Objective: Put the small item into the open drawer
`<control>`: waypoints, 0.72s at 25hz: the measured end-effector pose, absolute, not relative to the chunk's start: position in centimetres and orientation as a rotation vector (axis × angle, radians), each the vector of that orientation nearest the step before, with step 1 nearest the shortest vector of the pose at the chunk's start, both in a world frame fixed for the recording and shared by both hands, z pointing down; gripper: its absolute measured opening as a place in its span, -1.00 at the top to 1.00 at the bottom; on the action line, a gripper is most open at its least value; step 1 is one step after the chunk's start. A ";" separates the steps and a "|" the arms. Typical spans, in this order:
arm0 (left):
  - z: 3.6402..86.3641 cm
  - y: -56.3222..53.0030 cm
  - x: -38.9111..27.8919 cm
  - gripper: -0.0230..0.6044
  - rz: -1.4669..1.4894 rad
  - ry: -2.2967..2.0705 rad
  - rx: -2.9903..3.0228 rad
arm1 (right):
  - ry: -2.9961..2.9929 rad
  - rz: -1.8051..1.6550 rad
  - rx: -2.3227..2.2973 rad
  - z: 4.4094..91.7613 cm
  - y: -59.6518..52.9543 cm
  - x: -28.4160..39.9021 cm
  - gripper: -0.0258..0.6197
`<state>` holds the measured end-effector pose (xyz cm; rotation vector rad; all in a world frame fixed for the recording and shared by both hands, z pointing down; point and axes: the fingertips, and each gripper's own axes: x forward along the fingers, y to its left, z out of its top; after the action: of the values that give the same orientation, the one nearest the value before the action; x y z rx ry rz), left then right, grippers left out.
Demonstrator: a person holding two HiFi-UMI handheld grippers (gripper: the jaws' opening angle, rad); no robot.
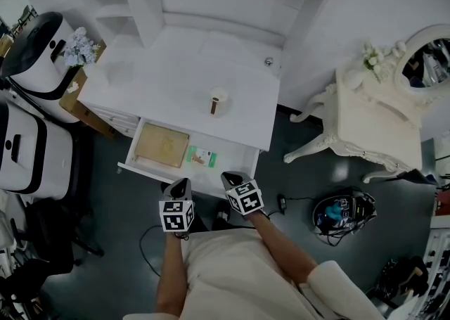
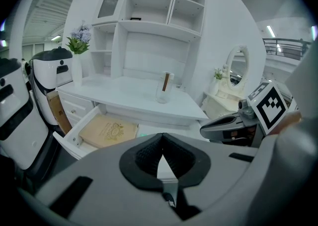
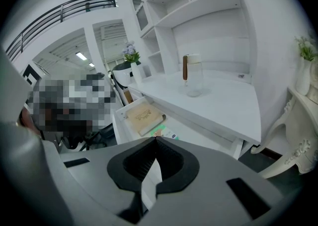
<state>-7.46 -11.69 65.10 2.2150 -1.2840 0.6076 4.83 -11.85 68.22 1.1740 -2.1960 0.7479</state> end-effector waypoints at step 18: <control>65.1 -11.8 -7.6 0.87 0.599 -1.284 2.212 | -2.184 0.749 1.163 68.6 -11.8 4.9 0.84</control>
<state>-7.56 -11.80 65.14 2.2122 -1.2841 0.5993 4.90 -11.82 68.63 1.1632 -2.1837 0.7488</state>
